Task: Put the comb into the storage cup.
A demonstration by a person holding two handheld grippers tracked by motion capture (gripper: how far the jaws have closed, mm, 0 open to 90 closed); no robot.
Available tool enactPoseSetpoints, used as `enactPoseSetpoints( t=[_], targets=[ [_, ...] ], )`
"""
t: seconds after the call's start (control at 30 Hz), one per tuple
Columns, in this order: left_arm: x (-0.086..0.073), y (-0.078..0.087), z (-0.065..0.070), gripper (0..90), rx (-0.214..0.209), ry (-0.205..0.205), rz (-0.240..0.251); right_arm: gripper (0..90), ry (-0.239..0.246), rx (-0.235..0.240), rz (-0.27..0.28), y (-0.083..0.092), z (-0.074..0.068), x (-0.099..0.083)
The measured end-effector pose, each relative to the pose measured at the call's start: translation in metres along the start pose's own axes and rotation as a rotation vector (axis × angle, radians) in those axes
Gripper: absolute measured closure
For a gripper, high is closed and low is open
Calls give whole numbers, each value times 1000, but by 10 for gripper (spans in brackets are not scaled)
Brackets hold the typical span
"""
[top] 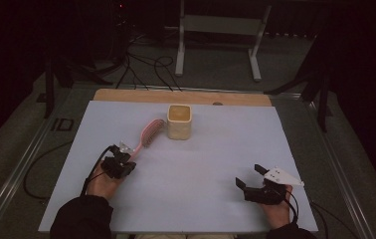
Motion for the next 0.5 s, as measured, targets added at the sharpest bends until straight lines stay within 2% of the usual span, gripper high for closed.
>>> enactPoseSetpoints(
  t=[0.07,0.1,0.13,0.17,0.2,0.23,0.27,0.3,0.37,0.4,0.43,0.47,0.5],
  targets=[
    [1,2,1,891,-4,-6,11,94,0,0,0,0,0,0],
    [10,16,5,851,-13,-16,115,94,0,1,1,0,0,0],
    [10,16,5,838,-13,-16,115,94,0,1,1,0,0,0],
    [15,27,5,834,0,-15,183,94,0,2,1,0,0,0],
    [15,27,5,820,0,-15,183,94,0,2,1,0,0,0],
    [19,39,4,796,20,-7,247,94,-1,2,1,0,0,0],
    [19,39,4,742,20,-7,247,94,-1,2,1,0,0,0],
    [20,45,3,742,37,1,281,94,0,2,2,0,0,0],
    [21,58,-1,550,69,34,369,94,2,2,4,0,0,0],
    [20,63,-2,493,73,52,405,94,2,3,4,0,0,0],
    [18,70,-5,434,73,82,465,94,3,3,4,0,0,0],
    [18,70,-5,369,73,82,465,94,3,3,4,0,0,0],
    [15,76,-6,310,74,111,520,94,8,4,2,0,-1,0]
  ],
)
Point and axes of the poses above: each handheld gripper's, and its own axes: y roughly backward along the jaws, x roughly out of its top, z roughly to its right, the point moved 6 cm from there along -y, roughly forward along the jaws, and after that the axes turned 8 degrees about -y, right-handed, at the moved point
